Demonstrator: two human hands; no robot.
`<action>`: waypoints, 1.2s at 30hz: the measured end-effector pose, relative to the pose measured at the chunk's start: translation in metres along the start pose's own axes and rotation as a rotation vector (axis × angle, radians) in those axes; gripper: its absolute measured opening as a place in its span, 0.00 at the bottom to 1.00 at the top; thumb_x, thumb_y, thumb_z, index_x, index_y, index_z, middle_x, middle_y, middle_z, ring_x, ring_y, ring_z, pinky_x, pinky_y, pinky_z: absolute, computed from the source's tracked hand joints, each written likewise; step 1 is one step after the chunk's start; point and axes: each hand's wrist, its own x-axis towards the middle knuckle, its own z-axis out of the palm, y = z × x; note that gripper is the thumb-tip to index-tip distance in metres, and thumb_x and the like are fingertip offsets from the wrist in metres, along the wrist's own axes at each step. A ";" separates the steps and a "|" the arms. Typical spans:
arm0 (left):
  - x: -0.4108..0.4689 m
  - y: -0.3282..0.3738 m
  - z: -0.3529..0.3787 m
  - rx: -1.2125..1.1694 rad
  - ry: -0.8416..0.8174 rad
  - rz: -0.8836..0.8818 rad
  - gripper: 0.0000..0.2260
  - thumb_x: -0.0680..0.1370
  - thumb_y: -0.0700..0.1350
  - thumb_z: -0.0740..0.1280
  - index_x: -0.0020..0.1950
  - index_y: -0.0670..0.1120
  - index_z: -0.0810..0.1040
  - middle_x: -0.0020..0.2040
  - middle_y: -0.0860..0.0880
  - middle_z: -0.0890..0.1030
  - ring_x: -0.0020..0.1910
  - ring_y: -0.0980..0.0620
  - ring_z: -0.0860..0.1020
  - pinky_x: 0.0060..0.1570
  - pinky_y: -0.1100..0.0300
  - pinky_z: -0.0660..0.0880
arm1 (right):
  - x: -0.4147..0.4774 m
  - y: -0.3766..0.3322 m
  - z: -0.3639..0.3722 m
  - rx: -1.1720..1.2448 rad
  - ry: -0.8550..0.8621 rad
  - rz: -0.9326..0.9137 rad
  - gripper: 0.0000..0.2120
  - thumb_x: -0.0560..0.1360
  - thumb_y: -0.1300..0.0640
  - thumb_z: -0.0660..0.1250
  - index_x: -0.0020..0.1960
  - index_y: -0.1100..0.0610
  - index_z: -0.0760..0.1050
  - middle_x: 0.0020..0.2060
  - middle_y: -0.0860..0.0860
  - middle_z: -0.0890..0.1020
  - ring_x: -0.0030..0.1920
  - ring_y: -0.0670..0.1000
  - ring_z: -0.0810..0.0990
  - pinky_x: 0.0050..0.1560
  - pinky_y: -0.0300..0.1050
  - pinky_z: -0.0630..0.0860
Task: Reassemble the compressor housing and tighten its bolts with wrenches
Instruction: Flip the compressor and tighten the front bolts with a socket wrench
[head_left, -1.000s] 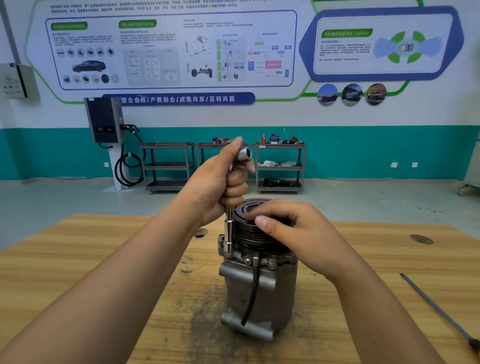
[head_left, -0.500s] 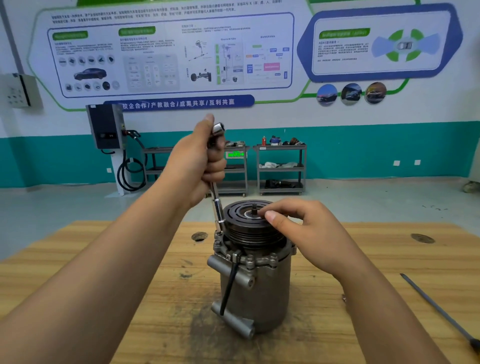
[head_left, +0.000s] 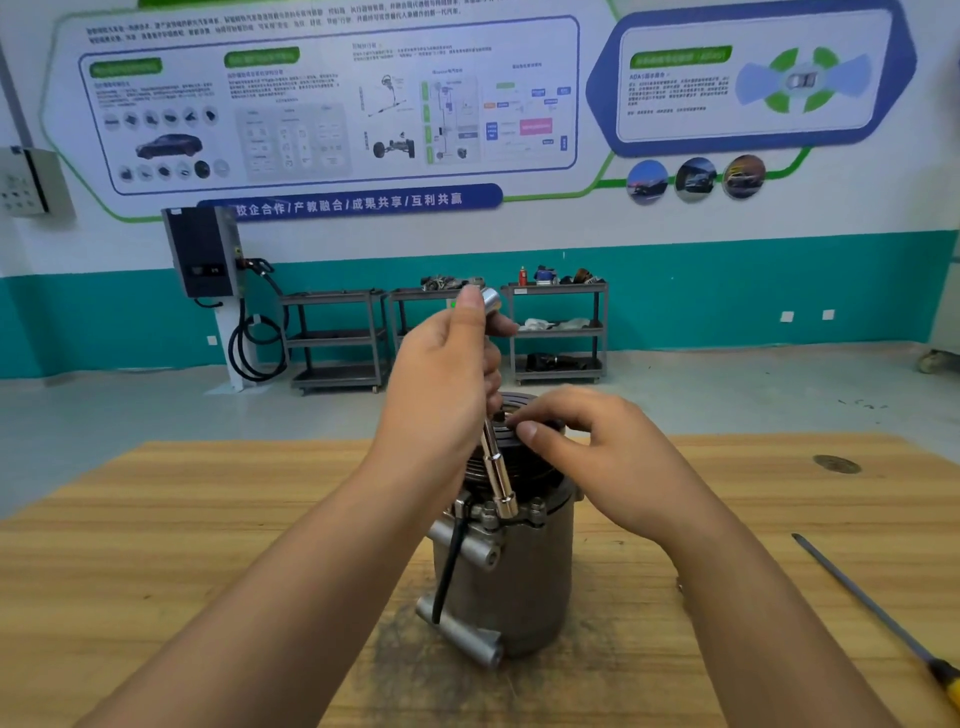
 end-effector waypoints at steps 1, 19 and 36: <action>0.000 0.002 0.000 0.025 0.002 0.012 0.17 0.82 0.52 0.53 0.40 0.45 0.73 0.22 0.56 0.63 0.23 0.58 0.61 0.28 0.60 0.60 | 0.000 0.000 0.000 -0.006 0.000 -0.003 0.07 0.76 0.53 0.64 0.51 0.49 0.80 0.48 0.43 0.80 0.50 0.39 0.74 0.46 0.26 0.67; 0.006 -0.010 -0.002 0.148 0.027 0.106 0.17 0.82 0.53 0.53 0.42 0.47 0.75 0.23 0.56 0.64 0.23 0.58 0.61 0.26 0.62 0.59 | -0.001 -0.003 0.007 -0.031 0.011 -0.015 0.09 0.77 0.54 0.64 0.54 0.50 0.80 0.48 0.43 0.76 0.49 0.39 0.72 0.46 0.25 0.66; 0.000 -0.014 0.013 0.214 -0.065 0.167 0.19 0.82 0.52 0.55 0.30 0.56 0.68 0.24 0.56 0.63 0.24 0.57 0.61 0.29 0.59 0.60 | -0.005 -0.010 0.007 0.101 -0.065 -0.047 0.08 0.73 0.64 0.65 0.47 0.57 0.82 0.48 0.46 0.78 0.48 0.38 0.73 0.49 0.27 0.67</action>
